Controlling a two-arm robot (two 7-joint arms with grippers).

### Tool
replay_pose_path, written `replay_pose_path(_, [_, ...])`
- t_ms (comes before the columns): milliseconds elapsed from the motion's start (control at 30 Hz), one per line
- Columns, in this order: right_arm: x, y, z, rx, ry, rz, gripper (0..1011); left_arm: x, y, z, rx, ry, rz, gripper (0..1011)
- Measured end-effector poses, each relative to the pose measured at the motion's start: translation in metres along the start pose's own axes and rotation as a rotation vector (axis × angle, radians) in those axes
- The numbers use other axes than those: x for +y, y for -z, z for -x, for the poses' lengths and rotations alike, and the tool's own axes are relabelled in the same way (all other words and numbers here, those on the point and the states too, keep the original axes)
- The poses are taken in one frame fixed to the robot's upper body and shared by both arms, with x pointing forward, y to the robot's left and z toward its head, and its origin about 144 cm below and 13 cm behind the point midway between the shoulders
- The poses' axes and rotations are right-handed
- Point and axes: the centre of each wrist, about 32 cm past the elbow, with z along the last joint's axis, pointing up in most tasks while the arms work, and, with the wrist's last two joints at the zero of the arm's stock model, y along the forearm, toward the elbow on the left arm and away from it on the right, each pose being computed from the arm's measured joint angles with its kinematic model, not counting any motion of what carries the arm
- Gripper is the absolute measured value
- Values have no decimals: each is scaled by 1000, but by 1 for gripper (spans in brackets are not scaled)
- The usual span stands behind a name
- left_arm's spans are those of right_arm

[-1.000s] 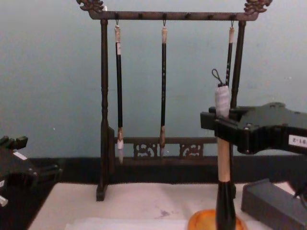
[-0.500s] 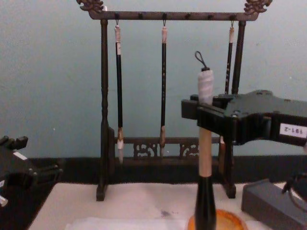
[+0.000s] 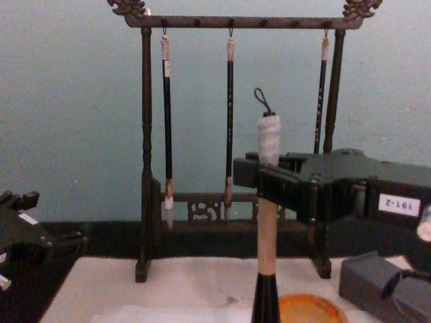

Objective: Pick up the brush from the inkstone, write on the paper, then place the brush back to its original position.

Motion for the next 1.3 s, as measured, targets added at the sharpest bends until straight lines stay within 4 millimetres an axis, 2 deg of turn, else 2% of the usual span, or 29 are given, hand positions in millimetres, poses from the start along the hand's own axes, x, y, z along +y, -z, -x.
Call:
replay_pose_path(700, [-7, 11, -13, -42, 116, 26, 162, 0, 0, 0, 0, 0, 0, 1009])
replay_pose_path(1300, [-11, 6, -17, -58, 141, 11, 162, 0, 0, 0, 0, 0, 0, 1010])
